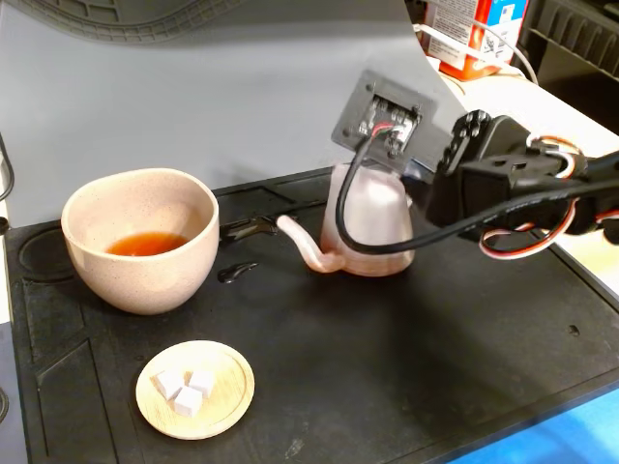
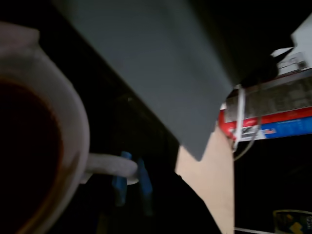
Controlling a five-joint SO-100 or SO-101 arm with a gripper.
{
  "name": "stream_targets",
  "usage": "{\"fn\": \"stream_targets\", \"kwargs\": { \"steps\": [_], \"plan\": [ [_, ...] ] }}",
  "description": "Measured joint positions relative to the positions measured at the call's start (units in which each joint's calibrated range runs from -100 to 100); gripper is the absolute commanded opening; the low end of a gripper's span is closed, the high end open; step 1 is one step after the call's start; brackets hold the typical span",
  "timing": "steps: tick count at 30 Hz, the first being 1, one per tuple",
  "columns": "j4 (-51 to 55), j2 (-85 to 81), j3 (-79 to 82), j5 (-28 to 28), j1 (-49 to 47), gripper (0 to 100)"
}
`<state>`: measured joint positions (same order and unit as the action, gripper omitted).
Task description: Pick up a kettle and pour liquid into a cup.
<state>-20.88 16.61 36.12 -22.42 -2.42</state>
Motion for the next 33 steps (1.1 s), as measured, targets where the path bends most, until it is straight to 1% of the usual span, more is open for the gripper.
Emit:
{"fn": "stream_targets", "kwargs": {
  "steps": [9,14,20,29,33],
  "plan": [
    [-0.09,1.28,-0.19,-0.05,-0.53,1],
    [-4.2,1.37,-0.1,0.0,-0.08,1],
    [-4.2,1.37,-0.1,1.68,0.38,1],
    [-4.2,1.37,-0.1,1.68,0.38,1],
    [-4.99,4.11,-0.19,1.41,0.76,1]
  ]
}}
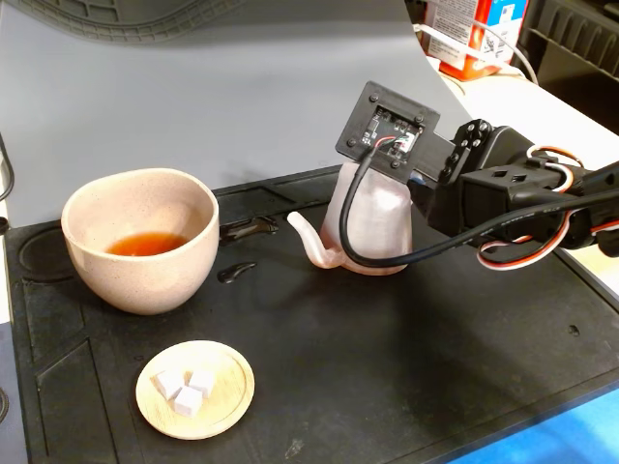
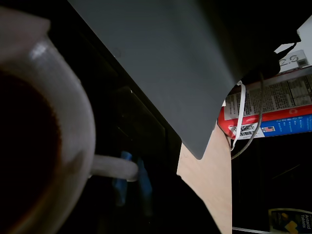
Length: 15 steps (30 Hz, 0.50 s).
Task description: Pick up a kettle and pour liquid into a cup.
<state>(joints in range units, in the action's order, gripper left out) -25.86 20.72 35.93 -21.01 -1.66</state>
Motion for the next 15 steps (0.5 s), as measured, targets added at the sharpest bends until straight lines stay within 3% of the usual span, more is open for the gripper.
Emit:
{"fn": "stream_targets", "kwargs": {
  "steps": [11,15],
  "plan": [
    [0.0,0.09,-0.1,0.26,0.0,1],
    [0.0,0.09,-0.1,0.52,0.0,11]
  ]
}}
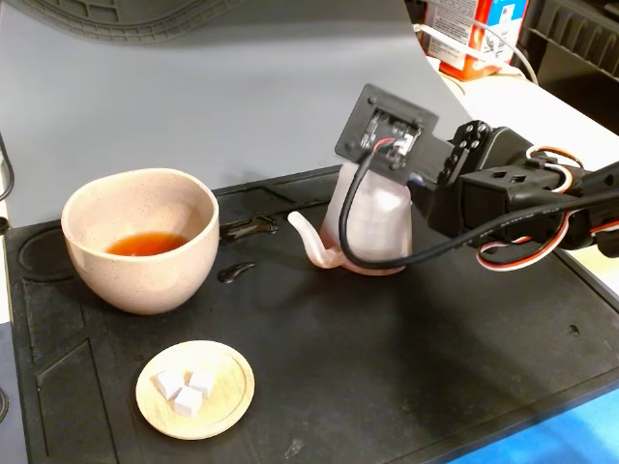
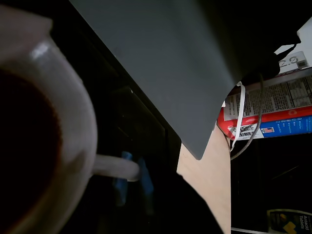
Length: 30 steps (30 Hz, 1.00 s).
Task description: Pick up a kettle and pour liquid into a cup.
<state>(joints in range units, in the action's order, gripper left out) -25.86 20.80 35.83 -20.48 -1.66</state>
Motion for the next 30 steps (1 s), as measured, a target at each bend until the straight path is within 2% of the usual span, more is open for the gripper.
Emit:
{"fn": "stream_targets", "kwargs": {
  "steps": [3,4,21,26,30],
  "plan": [
    [0.0,0.0,0.0,0.05,-0.08,27],
    [0.0,0.09,0.0,-0.16,-0.08,28],
    [0.18,0.26,0.78,-0.26,-0.53,28],
    [0.18,0.26,1.56,-1.83,-1.28,28],
    [0.18,-2.74,6.33,-1.89,-1.28,28]
  ]
}}
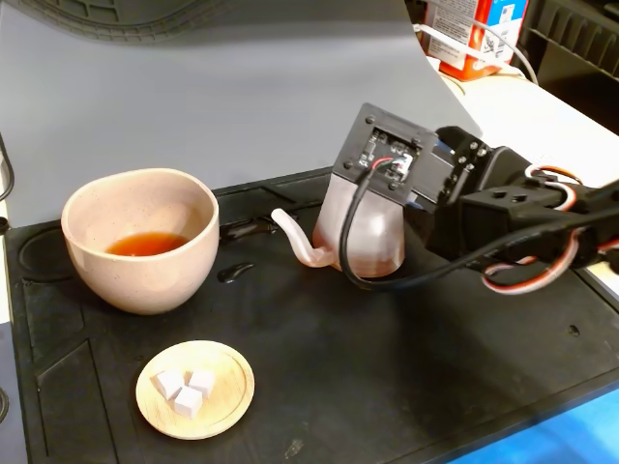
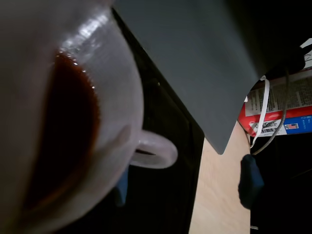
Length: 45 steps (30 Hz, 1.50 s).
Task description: Pick up a kettle and pour liquid into a cup.
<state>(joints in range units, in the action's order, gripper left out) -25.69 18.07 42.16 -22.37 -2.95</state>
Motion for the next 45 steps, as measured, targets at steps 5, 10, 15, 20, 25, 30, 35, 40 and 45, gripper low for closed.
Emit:
{"fn": "stream_targets", "kwargs": {
  "steps": [5,10,15,20,25,30,35,40,45],
  "plan": [
    [0.0,-5.05,5.84,-0.16,-0.08,28],
    [0.09,-10.36,12.37,-0.16,-0.08,28],
    [0.09,-17.98,20.35,-2.67,-0.08,25],
    [0.0,-32.28,32.91,-2.99,-0.38,13],
    [0.0,-47.43,43.62,-3.98,-0.45,6],
    [0.0,-65.07,51.22,-7.18,-0.45,0],
    [4.46,-79.28,56.67,-11.63,-0.53,1],
    [14.7,-91.01,57.55,-16.45,-0.53,1],
    [27.22,-102.91,57.55,-22.52,-0.53,1]
  ]
}}
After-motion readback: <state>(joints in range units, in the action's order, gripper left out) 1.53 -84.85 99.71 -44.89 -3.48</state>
